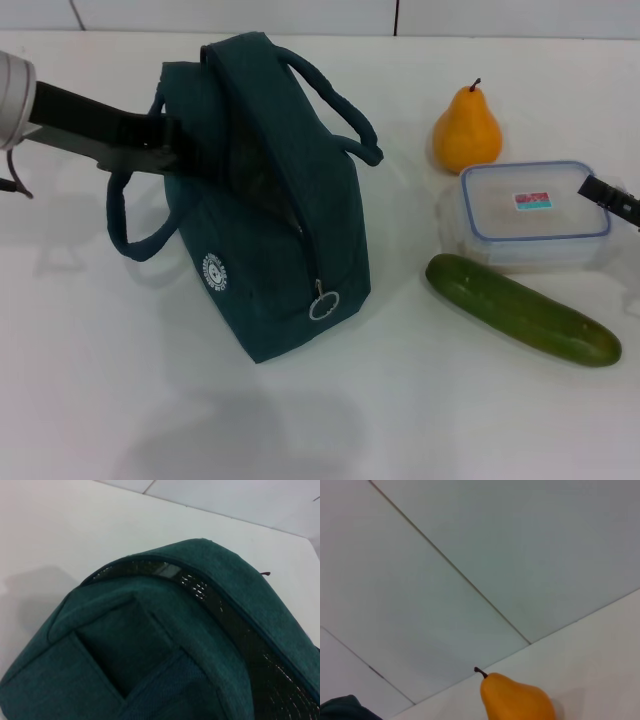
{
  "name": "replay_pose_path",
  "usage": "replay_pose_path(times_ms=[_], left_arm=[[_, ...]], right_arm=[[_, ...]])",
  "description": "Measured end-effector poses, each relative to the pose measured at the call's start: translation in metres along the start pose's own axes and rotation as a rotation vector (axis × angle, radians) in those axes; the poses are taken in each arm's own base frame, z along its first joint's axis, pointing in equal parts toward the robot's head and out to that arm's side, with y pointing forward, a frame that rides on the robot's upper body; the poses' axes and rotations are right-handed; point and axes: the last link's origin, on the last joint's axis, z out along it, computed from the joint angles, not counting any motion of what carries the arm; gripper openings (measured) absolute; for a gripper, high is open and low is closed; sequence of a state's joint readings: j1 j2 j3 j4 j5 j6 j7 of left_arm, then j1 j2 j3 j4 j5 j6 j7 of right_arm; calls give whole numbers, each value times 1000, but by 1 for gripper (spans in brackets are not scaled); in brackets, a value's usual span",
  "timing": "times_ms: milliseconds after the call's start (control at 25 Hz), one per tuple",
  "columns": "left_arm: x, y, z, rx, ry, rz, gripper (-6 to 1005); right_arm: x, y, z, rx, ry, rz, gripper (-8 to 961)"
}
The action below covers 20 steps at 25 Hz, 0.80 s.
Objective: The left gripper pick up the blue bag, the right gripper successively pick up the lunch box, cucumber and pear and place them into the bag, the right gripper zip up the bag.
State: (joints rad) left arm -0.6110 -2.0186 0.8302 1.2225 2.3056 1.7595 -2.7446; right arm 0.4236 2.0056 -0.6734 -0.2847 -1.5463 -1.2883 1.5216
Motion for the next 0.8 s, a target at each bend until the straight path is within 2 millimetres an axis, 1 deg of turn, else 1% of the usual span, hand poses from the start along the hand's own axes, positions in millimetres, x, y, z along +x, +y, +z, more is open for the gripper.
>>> replay_pose_path(times_ms=[280, 560, 800], left_arm=[[1, 1, 0, 0, -1, 5, 38], [1, 0, 0, -1, 4, 4, 38], [1, 0, -1, -1, 4, 5, 38]], right_arm=[[2, 5, 2, -28, 0, 13, 858], [0, 7, 1, -47, -9, 43, 850], [-1, 8, 1, -56, 0, 83, 665]])
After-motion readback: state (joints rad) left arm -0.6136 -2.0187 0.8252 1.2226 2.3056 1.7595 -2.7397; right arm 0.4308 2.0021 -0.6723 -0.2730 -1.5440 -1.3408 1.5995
